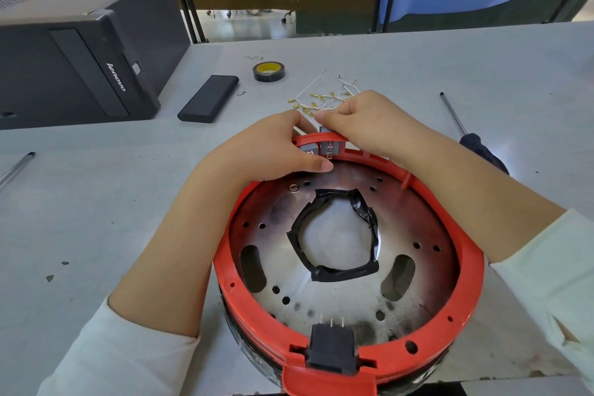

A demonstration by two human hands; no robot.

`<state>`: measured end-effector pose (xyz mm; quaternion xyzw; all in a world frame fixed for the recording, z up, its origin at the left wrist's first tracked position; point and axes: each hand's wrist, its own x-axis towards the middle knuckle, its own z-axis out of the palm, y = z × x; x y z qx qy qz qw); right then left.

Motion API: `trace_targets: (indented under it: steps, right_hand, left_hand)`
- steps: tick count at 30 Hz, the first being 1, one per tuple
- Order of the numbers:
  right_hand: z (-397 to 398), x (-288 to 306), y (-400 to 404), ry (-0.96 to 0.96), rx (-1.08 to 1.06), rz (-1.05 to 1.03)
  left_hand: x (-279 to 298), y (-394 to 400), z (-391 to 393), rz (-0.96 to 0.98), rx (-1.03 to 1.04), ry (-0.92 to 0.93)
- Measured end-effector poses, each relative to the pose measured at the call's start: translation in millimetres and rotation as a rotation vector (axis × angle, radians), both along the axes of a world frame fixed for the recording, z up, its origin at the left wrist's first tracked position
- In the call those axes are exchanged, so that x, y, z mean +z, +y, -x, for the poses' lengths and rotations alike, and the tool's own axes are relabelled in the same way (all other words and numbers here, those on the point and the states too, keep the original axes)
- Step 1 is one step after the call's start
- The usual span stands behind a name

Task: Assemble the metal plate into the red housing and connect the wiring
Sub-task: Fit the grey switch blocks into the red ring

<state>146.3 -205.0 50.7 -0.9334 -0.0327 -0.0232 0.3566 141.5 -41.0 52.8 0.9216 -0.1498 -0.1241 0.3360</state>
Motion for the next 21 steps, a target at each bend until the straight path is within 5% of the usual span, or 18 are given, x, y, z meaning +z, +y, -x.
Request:
trace_targets:
  steps: [21]
  right_hand:
    - [-0.7,4.3,3.6,-0.058,-0.078,0.005]
  left_hand:
    - [-0.4,-0.9,-0.9,0.032,-0.17,-0.032]
